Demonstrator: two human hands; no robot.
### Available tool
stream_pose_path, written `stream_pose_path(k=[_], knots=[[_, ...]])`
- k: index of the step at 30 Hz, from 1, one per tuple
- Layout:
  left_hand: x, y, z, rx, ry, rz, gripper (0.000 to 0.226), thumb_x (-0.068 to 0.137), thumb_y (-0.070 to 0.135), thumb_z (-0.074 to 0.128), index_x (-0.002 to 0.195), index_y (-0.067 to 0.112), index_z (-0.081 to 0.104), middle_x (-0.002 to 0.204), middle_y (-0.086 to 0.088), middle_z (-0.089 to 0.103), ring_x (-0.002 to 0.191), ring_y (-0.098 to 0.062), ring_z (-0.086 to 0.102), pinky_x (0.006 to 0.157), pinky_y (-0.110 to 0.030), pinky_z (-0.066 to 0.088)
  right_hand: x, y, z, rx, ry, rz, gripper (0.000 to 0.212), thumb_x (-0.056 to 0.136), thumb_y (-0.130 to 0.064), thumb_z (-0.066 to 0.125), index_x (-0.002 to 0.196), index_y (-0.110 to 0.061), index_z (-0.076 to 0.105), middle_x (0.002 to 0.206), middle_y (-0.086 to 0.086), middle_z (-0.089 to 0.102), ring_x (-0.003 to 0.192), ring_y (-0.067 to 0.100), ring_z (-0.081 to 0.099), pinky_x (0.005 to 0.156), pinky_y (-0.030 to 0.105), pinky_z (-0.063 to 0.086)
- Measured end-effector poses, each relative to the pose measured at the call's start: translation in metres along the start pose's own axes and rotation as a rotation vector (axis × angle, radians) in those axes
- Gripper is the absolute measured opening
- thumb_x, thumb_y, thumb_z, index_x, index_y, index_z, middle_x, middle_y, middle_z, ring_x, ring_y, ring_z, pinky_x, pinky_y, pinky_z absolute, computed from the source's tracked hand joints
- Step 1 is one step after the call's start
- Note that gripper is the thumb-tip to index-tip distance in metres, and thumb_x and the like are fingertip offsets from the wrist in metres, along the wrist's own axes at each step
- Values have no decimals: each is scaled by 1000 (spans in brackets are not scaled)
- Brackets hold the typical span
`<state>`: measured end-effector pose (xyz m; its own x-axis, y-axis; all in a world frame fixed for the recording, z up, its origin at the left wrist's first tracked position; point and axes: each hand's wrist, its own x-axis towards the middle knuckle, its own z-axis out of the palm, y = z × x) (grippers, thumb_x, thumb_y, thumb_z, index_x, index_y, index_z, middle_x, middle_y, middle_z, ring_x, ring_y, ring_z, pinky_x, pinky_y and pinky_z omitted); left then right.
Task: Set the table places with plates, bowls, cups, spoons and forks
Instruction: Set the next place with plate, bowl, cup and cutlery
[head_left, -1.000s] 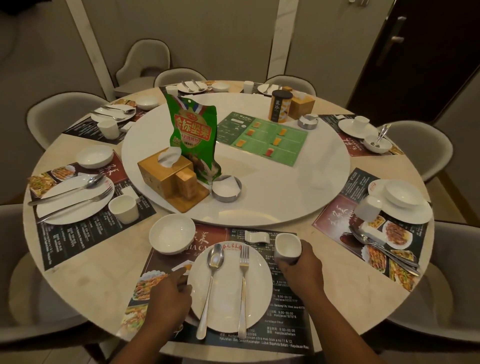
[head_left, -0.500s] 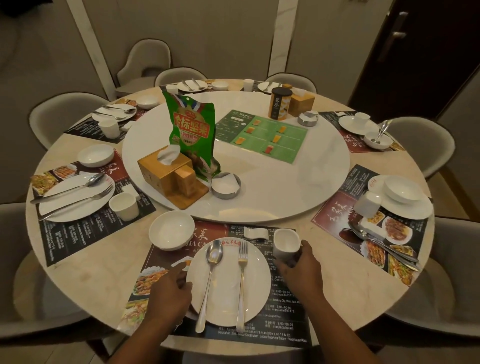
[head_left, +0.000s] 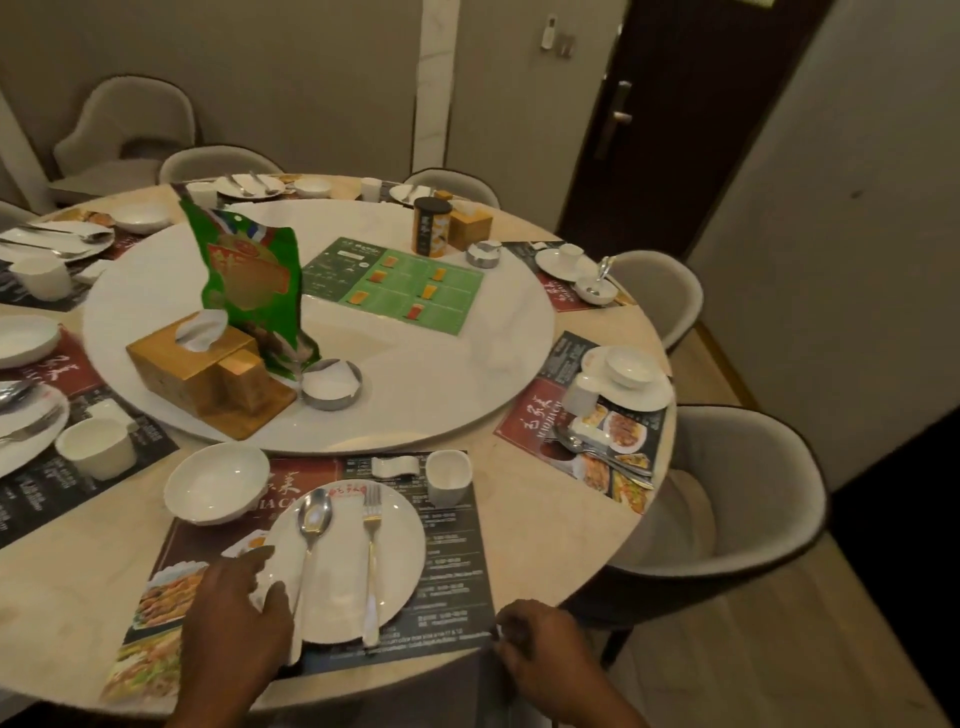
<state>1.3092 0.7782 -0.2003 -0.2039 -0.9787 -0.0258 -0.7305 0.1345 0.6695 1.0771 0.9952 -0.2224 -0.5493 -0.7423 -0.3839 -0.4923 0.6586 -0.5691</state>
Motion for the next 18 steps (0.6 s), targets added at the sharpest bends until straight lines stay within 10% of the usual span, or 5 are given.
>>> stream_pose_path(k=[8, 18], knots=[[-56, 97, 60, -110, -105, 303, 27, 82, 10, 72, 105, 24, 68, 94, 8, 60, 76, -4, 57, 68, -26, 44, -2, 61, -71, -42, -55, -24, 22, 86, -32, 66, 107, -26, 67, 100, -11, 68, 89, 6, 64, 81, 22, 54], [-138, 242, 216, -163, -158, 238, 30, 82, 12, 71, 105, 31, 67, 100, 9, 64, 77, -1, 61, 68, -19, 43, 22, 201, -221, -111, -81, -137, 24, 87, -35, 67, 111, -31, 65, 99, -14, 66, 88, 4, 62, 77, 19, 51]])
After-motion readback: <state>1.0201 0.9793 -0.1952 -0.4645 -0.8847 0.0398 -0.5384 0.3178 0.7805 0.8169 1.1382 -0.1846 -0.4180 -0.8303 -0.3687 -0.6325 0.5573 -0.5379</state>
